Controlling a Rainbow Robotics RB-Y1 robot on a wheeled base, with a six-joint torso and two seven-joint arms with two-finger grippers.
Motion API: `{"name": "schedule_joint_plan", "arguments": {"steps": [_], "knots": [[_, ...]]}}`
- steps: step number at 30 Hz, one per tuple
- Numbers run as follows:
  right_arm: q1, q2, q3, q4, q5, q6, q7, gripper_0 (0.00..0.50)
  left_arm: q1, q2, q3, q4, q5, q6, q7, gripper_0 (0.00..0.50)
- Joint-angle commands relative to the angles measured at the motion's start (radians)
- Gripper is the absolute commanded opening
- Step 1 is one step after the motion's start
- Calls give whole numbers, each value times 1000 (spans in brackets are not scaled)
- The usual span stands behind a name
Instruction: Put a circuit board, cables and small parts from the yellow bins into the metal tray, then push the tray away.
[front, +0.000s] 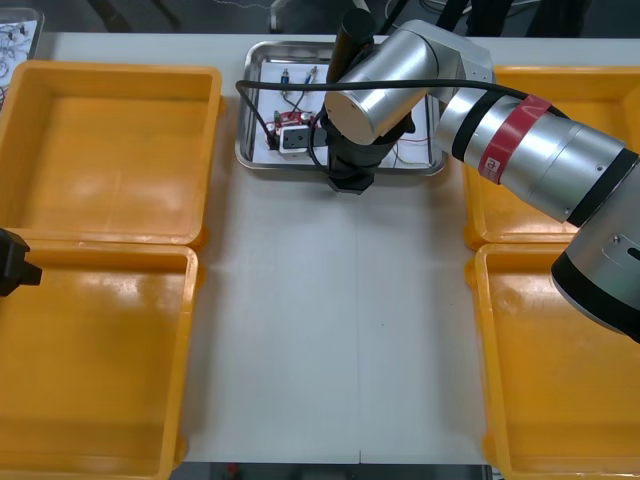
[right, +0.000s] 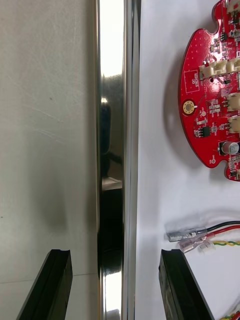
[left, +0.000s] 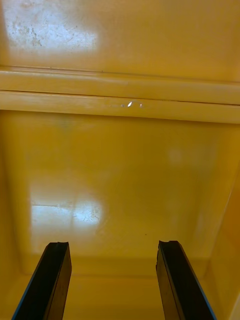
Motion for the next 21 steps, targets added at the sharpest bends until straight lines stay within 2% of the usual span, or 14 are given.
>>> {"name": "schedule_joint_plan", "arguments": {"steps": [1,10,14,21], "knots": [[-70,21,-34,-8,-37,37,35,500,21,46,20,-28,7,6,-66,500],[-49,21,-146,-70,-49,254,1,500,21,46,20,-28,7,6,-66,500],[-12,21,-218,-139,-8,372,-27,500,21,46,20,-28,7,6,-66,500],[65,12,-284,-360,88,554,-197,500,21,46,20,-28,7,6,-66,500]]}}
